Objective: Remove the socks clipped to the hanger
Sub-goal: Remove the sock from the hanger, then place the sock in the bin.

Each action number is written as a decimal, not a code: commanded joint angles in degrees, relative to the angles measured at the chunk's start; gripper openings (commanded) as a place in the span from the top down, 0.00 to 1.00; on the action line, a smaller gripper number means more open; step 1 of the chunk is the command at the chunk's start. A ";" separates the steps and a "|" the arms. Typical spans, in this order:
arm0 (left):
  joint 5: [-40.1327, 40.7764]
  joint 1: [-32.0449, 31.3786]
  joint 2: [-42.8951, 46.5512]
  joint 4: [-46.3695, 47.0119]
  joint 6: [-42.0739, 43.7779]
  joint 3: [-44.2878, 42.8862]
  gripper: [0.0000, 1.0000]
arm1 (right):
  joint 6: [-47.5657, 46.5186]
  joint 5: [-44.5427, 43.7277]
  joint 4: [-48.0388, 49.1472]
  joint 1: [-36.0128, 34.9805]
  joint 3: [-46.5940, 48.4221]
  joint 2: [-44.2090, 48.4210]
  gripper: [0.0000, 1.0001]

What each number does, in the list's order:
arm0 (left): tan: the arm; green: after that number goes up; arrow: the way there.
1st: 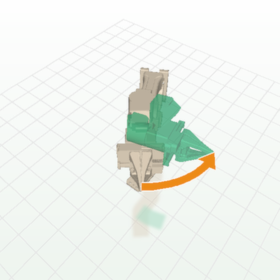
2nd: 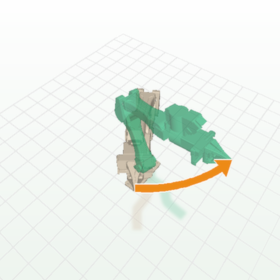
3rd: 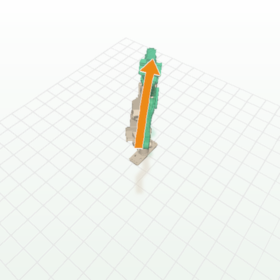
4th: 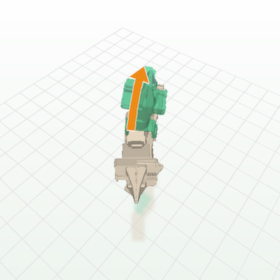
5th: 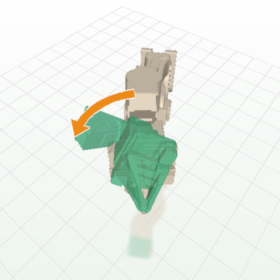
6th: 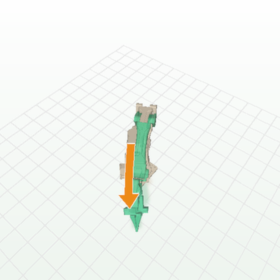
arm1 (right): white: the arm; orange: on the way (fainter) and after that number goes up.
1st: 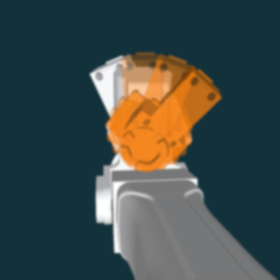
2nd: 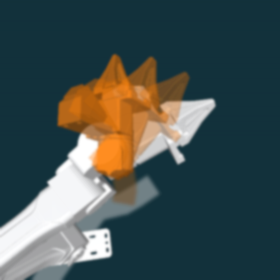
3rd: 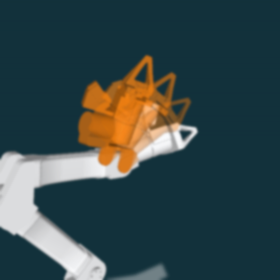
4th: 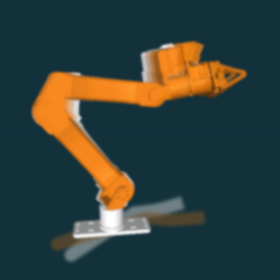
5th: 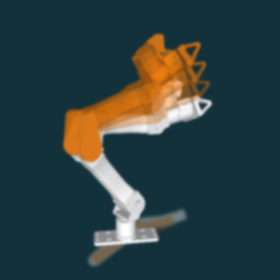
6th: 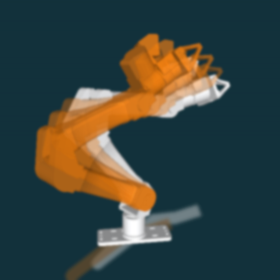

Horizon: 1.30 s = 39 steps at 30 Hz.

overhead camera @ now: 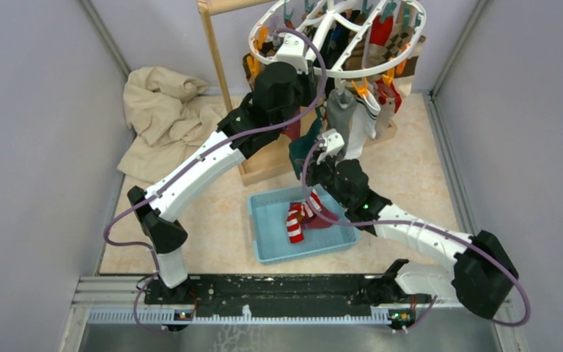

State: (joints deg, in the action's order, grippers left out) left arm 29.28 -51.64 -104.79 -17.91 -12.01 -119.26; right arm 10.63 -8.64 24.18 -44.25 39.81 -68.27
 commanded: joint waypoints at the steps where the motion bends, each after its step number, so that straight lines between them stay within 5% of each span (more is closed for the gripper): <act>1: -0.64 0.13 1.98 2.00 0.77 0.08 0.79 | 1.32 2.68 -1.75 -0.98 -4.33 6.81 1.00; 25: -8.55 0.05 -1.32 3.18 -0.41 -3.82 0.78 | 6.20 8.38 -18.11 -4.51 -14.71 16.19 0.99; 28: -10.02 0.05 -1.85 3.76 -0.77 -4.28 0.78 | 7.52 10.15 -21.93 -4.62 -12.90 16.10 0.70; 31: -11.49 -0.04 -2.34 4.11 -1.20 -4.84 0.78 | 8.22 9.02 -24.05 -4.79 -11.35 16.48 0.53; 39: -16.06 -0.28 -2.40 4.72 -1.61 -4.93 0.73 | 7.13 1.13 -27.41 -4.82 -8.30 22.04 0.42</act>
State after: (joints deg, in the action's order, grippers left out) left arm 18.39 -51.59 -106.54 -16.38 -13.58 -122.04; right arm 18.24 -3.14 -3.64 -48.27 26.24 -49.43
